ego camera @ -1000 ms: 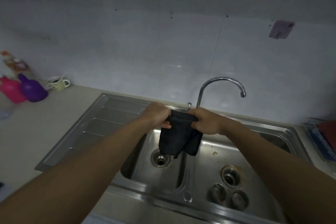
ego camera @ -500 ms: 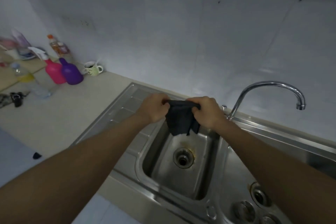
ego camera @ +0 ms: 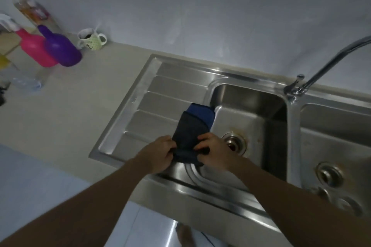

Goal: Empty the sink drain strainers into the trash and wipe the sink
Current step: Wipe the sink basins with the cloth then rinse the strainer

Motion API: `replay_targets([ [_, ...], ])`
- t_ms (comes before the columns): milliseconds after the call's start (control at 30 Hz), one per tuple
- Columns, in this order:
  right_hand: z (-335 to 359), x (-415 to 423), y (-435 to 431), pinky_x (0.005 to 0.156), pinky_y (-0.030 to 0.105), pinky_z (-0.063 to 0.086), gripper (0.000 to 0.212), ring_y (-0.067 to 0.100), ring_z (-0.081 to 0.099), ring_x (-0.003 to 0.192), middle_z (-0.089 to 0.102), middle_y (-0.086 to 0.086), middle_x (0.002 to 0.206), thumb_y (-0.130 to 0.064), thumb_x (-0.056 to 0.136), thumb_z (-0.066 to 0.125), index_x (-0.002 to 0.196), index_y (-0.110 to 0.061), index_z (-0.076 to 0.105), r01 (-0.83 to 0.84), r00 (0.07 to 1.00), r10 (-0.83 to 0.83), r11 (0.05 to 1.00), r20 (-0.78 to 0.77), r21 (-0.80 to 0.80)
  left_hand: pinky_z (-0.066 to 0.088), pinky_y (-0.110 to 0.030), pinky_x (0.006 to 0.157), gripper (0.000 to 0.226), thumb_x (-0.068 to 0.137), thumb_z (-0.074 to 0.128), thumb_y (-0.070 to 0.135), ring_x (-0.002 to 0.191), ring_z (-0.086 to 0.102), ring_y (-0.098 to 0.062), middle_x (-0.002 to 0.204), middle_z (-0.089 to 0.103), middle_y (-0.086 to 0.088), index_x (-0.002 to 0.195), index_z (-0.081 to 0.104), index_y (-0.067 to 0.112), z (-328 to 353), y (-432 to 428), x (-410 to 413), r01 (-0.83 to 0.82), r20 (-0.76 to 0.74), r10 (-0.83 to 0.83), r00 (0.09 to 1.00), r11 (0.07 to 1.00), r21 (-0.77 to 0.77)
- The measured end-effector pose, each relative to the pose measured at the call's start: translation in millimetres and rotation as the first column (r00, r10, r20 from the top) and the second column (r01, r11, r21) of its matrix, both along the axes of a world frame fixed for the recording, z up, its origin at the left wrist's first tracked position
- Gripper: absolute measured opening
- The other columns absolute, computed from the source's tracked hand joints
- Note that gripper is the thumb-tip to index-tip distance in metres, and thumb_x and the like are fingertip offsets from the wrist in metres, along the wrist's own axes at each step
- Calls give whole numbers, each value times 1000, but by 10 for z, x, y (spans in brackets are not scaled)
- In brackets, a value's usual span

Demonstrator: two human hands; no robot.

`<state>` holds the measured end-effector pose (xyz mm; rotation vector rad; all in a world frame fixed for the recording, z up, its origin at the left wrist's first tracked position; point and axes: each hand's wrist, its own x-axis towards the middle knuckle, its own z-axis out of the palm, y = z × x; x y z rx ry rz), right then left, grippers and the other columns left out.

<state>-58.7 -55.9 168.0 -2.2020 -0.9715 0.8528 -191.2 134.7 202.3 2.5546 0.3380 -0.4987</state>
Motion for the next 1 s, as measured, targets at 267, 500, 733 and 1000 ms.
replay_targets([
  [267, -259, -354, 653, 108, 45, 41, 87, 31, 39, 135, 13, 5, 160, -63, 92, 50, 156, -26, 4, 523, 848, -520, 852, -99, 2, 44, -33, 103, 35, 102, 39, 25, 119, 53, -20, 135, 52, -5, 130, 57, 13, -411, 441, 377, -211, 373, 184, 909, 977, 32],
  [500, -593, -52, 921, 101, 58, 44, 75, 41, 44, 128, 5, 7, 162, -62, 98, 30, 153, -37, -15, 576, 803, -561, 817, 204, -21, 25, -51, 121, 55, 106, 19, 38, 151, 21, -34, 160, 25, -17, 157, 22, 16, -838, 541, 651, -267, 260, 191, 947, 915, 303],
  [733, -643, 1011, 1284, 95, 54, 43, 81, 44, 53, 119, 31, 19, 151, -57, 92, 44, 155, -22, 7, 701, 711, -696, 713, 98, -21, 14, -50, 124, 64, 103, 13, 47, 154, 12, -32, 166, 17, -12, 159, 16, 18, -954, 584, 703, -227, 262, 131, 956, 896, 381],
  [1000, -632, 366, 1050, 88, 51, 51, 74, 39, 60, 103, 46, 16, 136, -63, 82, 35, 144, -32, 8, 690, 723, -688, 724, 63, -18, 19, -52, 122, 64, 104, 14, 47, 153, 17, -35, 165, 21, -14, 159, 22, 15, -984, 576, 701, -221, 276, 109, 955, 881, 419],
])
